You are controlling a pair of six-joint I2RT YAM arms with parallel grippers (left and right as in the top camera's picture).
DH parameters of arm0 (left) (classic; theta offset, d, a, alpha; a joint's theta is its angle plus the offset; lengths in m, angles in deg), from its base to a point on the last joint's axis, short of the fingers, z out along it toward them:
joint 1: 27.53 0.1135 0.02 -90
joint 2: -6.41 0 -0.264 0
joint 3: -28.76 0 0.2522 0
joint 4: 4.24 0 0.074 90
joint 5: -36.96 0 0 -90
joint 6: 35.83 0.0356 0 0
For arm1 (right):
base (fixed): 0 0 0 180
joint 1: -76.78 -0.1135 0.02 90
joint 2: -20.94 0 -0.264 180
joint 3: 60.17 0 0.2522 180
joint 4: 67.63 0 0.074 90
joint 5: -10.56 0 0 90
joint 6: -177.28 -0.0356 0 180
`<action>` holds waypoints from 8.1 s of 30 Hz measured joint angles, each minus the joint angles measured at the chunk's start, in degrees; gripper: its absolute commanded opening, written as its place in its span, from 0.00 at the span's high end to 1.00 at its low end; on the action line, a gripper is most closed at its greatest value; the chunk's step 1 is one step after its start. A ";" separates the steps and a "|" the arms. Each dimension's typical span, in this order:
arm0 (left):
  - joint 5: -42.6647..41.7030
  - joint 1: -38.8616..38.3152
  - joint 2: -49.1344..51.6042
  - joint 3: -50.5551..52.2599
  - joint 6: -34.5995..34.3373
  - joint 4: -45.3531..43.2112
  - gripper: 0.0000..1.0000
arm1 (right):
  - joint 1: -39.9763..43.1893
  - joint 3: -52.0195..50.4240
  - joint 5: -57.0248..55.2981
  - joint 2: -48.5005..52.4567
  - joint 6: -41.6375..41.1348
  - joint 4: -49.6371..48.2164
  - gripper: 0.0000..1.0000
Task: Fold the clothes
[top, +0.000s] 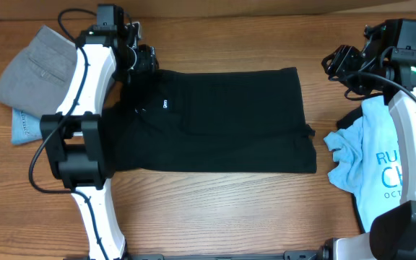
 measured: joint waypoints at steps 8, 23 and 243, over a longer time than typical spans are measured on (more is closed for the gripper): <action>-5.70 -0.46 2.84 0.00 -9.25 -5.01 0.40 | 0.02 0.00 0.02 0.09 -0.02 0.26 0.41; 1.01 -5.75 3.67 0.00 -8.87 -5.03 0.55 | 0.02 0.00 0.00 0.15 -0.02 1.03 0.41; 12.00 -6.75 7.37 -19.30 4.81 22.93 0.96 | -4.33 2.60 -2.19 36.13 1.60 -30.95 0.96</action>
